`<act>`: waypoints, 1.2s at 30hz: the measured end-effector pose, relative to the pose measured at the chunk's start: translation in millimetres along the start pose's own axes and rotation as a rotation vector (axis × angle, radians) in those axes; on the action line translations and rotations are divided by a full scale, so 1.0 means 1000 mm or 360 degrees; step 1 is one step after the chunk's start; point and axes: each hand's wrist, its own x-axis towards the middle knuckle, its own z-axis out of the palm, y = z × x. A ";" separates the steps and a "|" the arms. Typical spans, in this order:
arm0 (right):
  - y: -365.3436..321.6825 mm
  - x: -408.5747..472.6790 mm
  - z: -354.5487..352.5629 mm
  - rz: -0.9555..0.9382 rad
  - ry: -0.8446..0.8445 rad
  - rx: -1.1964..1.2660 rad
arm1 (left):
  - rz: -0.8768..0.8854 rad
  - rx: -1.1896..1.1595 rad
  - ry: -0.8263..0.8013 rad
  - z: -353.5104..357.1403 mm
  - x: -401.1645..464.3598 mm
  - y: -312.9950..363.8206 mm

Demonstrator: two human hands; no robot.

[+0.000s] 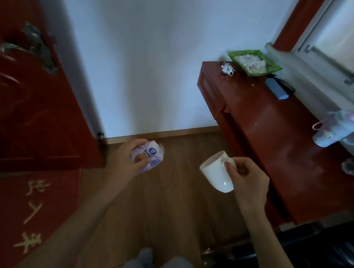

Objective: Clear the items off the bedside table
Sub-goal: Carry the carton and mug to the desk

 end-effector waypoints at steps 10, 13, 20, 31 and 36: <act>0.010 0.099 0.054 0.0158 0.0062 -0.0096 | -0.0043 0.0049 -0.0254 0.049 0.138 -0.021; 0.017 0.144 0.067 0.0177 0.0069 -0.0114 | -0.0076 0.0046 -0.0261 0.066 0.182 -0.017; 0.030 0.261 0.076 0.0315 0.0217 -0.0005 | 0.0073 0.0085 -0.0331 0.116 0.304 0.018; 0.047 0.397 0.058 0.0455 0.0392 -0.0006 | 0.0208 0.0077 -0.0599 0.229 0.441 0.043; 0.062 0.451 0.061 0.0541 0.0512 -0.0038 | 0.0219 0.0083 -0.0780 0.285 0.507 0.046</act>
